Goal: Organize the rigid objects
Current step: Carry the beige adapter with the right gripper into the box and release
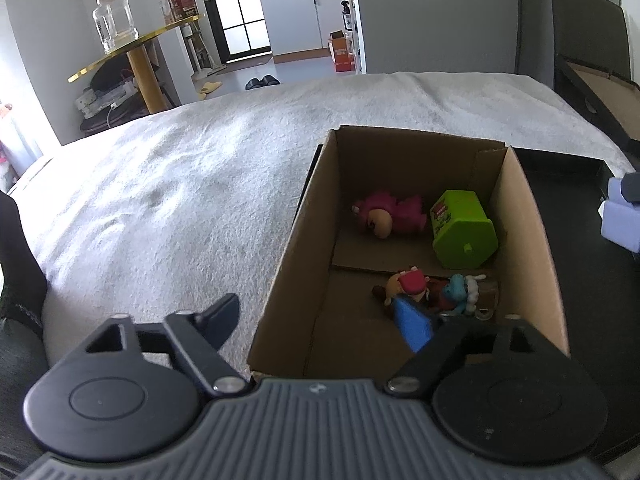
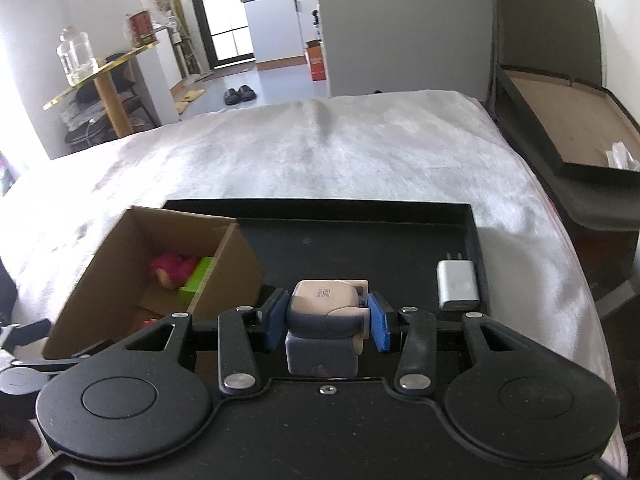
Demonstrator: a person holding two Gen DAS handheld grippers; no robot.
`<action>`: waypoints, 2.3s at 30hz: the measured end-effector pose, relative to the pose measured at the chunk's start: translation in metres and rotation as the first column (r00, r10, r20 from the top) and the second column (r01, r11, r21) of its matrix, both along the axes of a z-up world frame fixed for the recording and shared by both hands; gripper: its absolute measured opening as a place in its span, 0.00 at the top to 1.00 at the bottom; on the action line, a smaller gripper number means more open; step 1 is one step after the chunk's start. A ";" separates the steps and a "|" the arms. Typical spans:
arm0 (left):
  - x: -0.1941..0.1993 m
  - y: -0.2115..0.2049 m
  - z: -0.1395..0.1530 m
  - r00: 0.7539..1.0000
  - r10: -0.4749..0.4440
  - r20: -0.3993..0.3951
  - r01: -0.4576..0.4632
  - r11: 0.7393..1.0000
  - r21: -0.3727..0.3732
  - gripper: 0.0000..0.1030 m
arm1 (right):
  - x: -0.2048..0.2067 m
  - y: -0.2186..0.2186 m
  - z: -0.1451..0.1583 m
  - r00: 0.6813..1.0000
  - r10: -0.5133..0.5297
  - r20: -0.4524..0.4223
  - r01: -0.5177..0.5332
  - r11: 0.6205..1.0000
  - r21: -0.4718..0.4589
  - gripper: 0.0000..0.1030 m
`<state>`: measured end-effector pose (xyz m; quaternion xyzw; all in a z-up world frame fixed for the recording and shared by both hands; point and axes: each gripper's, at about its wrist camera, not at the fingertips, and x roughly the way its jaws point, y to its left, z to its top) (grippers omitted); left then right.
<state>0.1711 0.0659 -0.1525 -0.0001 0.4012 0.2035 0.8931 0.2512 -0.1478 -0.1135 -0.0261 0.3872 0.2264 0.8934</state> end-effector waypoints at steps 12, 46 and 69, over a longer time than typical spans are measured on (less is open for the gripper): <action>-0.004 0.007 -0.005 1.000 0.005 0.004 -0.005 1.000 -0.005 0.58 | -0.019 0.037 0.023 0.997 0.076 0.023 -0.077 0.997 0.009 0.59; -0.012 0.029 -0.003 0.997 0.041 0.061 -0.035 0.995 -0.090 0.83 | -0.040 0.118 -0.009 0.979 0.202 -0.038 -0.204 0.977 -0.058 0.59; -0.007 0.020 0.007 0.999 0.020 0.031 -0.018 0.998 -0.062 0.62 | -0.052 0.097 0.002 0.961 0.273 0.043 -0.266 0.955 -0.133 0.40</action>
